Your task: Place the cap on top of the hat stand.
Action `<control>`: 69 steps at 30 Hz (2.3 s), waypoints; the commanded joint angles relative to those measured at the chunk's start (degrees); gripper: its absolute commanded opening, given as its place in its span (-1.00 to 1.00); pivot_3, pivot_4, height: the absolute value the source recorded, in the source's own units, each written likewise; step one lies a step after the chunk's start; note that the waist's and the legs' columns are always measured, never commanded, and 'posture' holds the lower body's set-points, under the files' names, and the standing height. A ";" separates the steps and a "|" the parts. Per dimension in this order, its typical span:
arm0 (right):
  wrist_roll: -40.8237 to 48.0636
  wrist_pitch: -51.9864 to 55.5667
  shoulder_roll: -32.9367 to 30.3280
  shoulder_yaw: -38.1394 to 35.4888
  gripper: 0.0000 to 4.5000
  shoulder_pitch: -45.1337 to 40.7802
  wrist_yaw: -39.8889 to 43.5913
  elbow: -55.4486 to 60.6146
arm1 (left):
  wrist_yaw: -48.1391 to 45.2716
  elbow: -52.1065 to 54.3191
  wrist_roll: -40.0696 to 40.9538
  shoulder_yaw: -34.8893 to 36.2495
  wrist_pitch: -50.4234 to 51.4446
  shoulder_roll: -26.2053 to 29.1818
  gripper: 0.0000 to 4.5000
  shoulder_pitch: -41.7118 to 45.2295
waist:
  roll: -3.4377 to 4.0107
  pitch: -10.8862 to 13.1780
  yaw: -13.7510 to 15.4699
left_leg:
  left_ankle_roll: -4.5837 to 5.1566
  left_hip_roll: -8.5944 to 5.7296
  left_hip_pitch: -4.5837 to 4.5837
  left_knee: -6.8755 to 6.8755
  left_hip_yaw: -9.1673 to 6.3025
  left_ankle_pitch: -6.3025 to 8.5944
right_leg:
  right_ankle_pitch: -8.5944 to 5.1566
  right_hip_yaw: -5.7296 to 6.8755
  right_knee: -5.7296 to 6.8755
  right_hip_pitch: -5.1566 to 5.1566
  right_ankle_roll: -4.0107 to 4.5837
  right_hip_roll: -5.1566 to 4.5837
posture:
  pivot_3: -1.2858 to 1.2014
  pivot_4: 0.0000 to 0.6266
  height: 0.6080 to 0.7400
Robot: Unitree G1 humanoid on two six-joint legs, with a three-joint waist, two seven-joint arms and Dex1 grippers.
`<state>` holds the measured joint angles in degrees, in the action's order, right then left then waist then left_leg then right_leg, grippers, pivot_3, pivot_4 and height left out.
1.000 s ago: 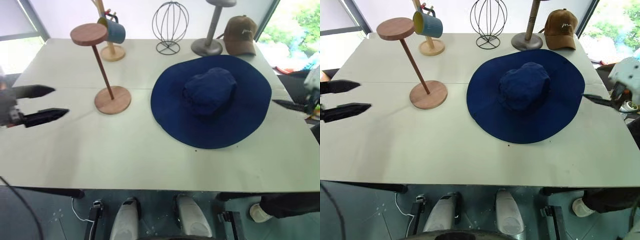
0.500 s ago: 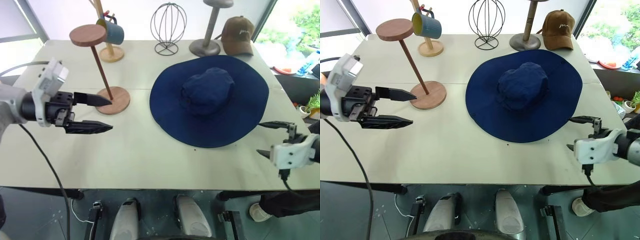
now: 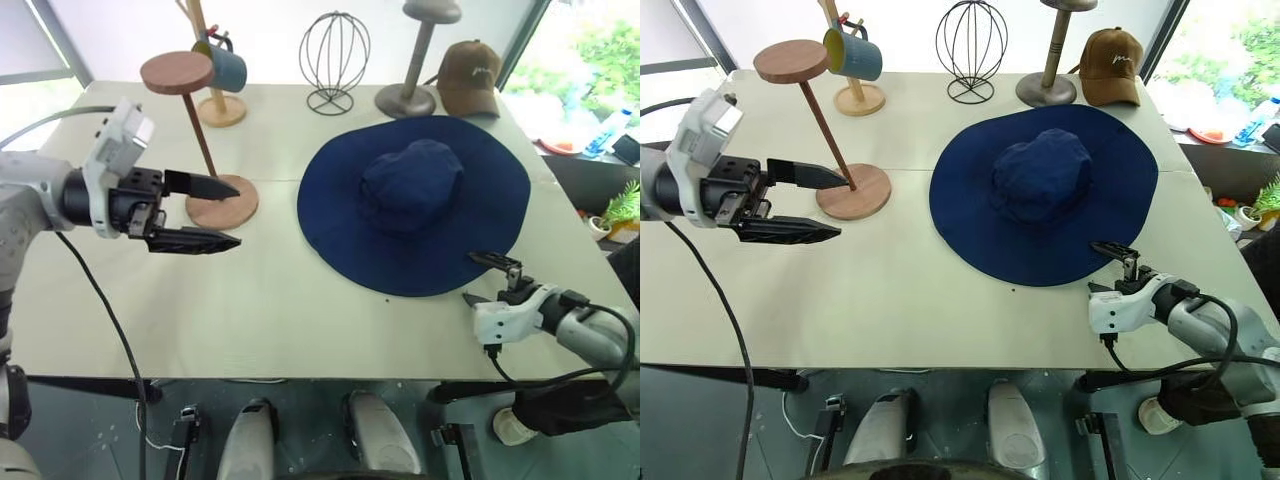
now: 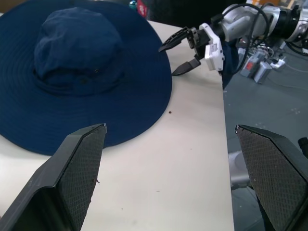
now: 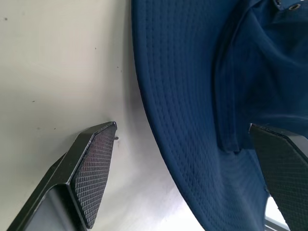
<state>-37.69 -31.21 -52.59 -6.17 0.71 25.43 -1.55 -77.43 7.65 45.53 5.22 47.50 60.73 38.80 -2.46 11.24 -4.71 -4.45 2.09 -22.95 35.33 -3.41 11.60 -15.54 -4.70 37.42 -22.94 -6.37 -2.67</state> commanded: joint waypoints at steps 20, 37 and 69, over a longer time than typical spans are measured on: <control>-8.39 -3.82 11.32 22.78 -0.05 -21.32 -9.79 -20.63 | 3.02 2.83 1.03 4.30 0.29 0.52 1.00 -2.26 | -0.89 -0.47 -2.82 | 0.09 0.79 0.79 -0.20 0.04 0.06 | 0.13 -0.13 -0.18 0.57 0.45 0.80 | 0.03 -0.52 1.00; 28.94 13.19 16.29 15.47 -0.99 -18.97 12.98 -2.85 | 7.25 4.87 3.41 9.55 2.13 0.25 1.00 -5.20 | -0.09 0.02 -1.87 | 0.45 1.03 0.61 -0.29 0.01 0.27 | 0.06 -0.17 -0.08 0.26 0.81 1.14 | 0.03 -0.52 1.00; 40.56 22.62 32.99 11.22 -0.99 -93.58 23.62 -56.81 | 33.13 19.53 22.46 52.55 11.65 -0.94 1.00 -30.91 | 0.82 0.59 -1.08 | 0.40 1.01 -0.79 -0.35 0.11 0.24 | 0.27 -0.11 0.27 -1.50 0.64 1.08 | 0.03 -0.52 1.00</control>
<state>3.09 -5.31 -20.68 6.49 -87.88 51.46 -57.04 -45.03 26.20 66.92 53.19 59.29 59.75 8.81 -1.65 11.83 -5.79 -4.05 3.09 -23.81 34.98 -3.33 11.84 -15.27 -4.79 37.72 -24.47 -5.72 -1.59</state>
